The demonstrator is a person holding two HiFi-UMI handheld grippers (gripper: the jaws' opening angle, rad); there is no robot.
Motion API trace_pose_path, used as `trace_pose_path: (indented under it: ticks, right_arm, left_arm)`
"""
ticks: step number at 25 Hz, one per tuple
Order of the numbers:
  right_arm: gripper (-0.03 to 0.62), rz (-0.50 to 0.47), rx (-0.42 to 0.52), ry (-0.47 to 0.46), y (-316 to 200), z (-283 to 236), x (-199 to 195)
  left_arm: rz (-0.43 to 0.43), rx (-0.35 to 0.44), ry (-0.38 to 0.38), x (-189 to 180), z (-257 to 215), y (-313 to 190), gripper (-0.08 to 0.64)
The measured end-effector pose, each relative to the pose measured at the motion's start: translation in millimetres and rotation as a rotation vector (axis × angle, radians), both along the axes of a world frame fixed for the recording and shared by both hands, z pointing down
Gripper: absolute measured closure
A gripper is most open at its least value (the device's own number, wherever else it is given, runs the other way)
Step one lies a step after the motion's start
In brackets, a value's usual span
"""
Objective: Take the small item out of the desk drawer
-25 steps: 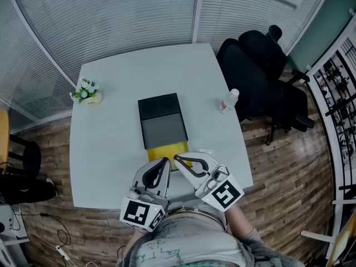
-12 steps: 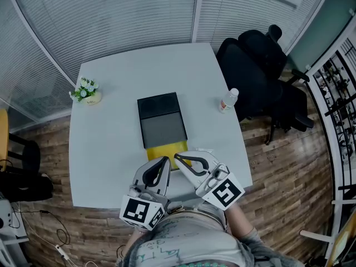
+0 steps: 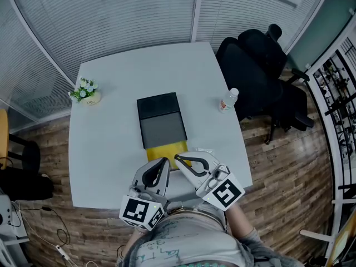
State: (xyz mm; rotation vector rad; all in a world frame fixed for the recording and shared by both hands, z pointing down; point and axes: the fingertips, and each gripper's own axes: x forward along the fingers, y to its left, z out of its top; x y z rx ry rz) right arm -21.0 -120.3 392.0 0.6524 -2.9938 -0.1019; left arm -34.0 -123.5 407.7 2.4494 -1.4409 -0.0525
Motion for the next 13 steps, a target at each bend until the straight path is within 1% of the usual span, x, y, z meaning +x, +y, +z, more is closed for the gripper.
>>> trace_pose_path:
  ticks: [5,7,10,13]
  right_arm:
    - [0.589,-0.003,-0.011,-0.007,-1.7,0.7,-0.4]
    - [0.589,-0.009,0.0,-0.001,-2.4,1.4,-0.3]
    - [0.589,-0.005,-0.019,0.018,-3.0,5.6,1.4]
    - [0.589,-0.012,0.003,0.028,-3.2,4.8,1.6]
  left_arm:
    - [0.002,-0.001,-0.001,1.5,1.1,-2.4,0.561]
    - [0.003,-0.002,-0.001,2.0,1.9,-3.2,0.562]
    - [0.005,-0.003,-0.002,2.4,2.1,-3.9,0.561]
    - [0.007,0.002,-0.002,2.1,3.7,-3.3,0.562]
